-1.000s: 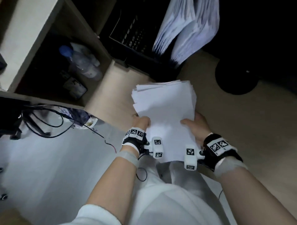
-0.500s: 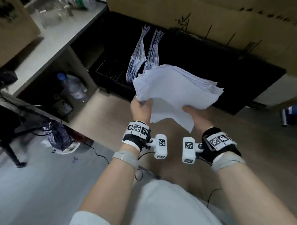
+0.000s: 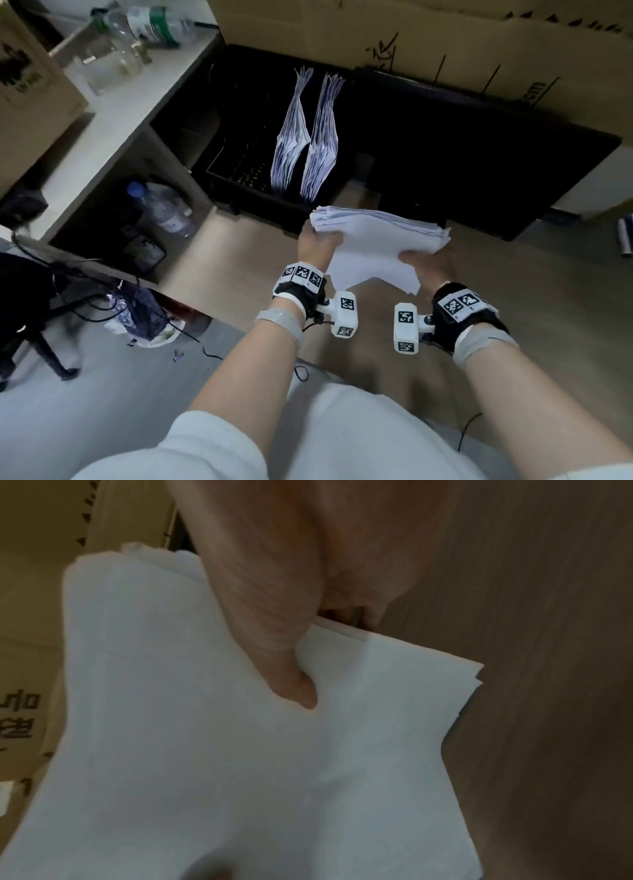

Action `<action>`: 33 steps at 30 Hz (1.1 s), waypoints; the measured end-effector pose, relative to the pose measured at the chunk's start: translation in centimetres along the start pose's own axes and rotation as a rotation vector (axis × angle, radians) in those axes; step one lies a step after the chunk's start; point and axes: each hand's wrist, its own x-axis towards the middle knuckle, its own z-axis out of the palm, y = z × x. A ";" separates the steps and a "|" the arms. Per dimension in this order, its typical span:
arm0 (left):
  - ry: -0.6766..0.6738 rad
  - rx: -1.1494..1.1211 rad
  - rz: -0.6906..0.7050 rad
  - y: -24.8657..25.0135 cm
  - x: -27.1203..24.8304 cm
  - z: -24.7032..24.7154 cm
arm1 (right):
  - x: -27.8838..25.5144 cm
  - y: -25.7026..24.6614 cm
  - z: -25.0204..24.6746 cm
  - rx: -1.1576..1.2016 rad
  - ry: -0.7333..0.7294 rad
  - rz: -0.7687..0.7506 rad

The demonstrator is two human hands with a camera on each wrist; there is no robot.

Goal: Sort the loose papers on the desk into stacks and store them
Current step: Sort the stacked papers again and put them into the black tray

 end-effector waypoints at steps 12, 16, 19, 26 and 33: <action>0.026 -0.126 0.153 4.0 3.6 1.1 | -0.6 -5.8 2.1 0.366 0.110 -0.101; 0.119 -0.196 0.126 3.5 3.5 1.5 | -0.3 -4.5 2.4 0.257 0.043 -0.037; 0.168 -0.188 0.059 3.7 3.6 2.0 | -0.3 -3.3 2.5 0.189 -0.024 -0.018; 0.358 -0.146 0.126 4.1 4.4 1.6 | -0.6 -3.7 2.9 0.196 -0.134 -0.014; 0.239 -0.198 0.064 4.2 3.9 0.6 | -0.8 -4.9 4.1 0.212 -0.138 0.021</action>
